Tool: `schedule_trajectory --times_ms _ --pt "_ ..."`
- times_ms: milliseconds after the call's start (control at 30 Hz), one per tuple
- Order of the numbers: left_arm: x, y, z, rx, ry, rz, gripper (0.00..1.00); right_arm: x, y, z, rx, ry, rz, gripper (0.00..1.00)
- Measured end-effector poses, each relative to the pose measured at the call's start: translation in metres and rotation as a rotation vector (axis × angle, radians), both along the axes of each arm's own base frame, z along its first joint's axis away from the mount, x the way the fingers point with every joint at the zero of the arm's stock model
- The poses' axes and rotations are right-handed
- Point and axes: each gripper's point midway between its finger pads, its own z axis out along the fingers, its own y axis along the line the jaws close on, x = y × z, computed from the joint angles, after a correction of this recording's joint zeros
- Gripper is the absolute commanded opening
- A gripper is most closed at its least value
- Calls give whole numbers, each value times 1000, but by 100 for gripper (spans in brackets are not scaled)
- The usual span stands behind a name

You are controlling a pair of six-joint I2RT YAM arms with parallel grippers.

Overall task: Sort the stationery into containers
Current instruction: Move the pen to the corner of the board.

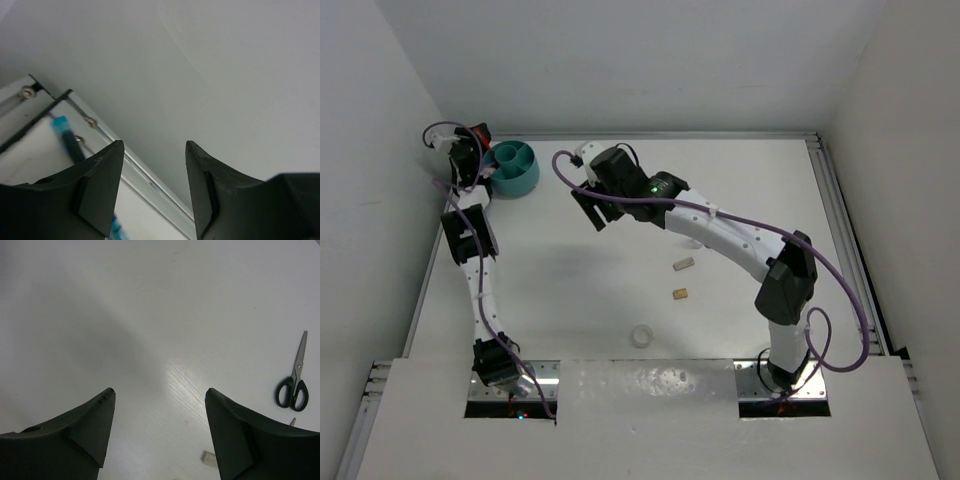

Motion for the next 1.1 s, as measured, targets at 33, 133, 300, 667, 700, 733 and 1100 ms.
schedule_trajectory --times_ms 33,133,300,667,700,733,1100 --pt "2 -4 3 2 -7 -5 50 0 0 -1 -4 0 1 72" --pt "6 -14 10 2 -21 -10 50 -1 -2 -6 -22 10 2 72" --pt "8 -19 2 -20 -2 5 50 -2 -6 -9 -43 16 -2 73" --pt "8 -17 -6 -24 25 29 50 -2 -7 -9 -45 17 -2 73" --pt "8 -17 -6 -23 27 29 50 -2 -7 -9 -45 17 -2 73" --pt "8 -17 -7 -21 30 30 50 -2 -7 -9 -45 17 -2 73" --pt "-7 -16 -14 -44 169 41 50 -2 -11 -18 -61 15 -16 73"
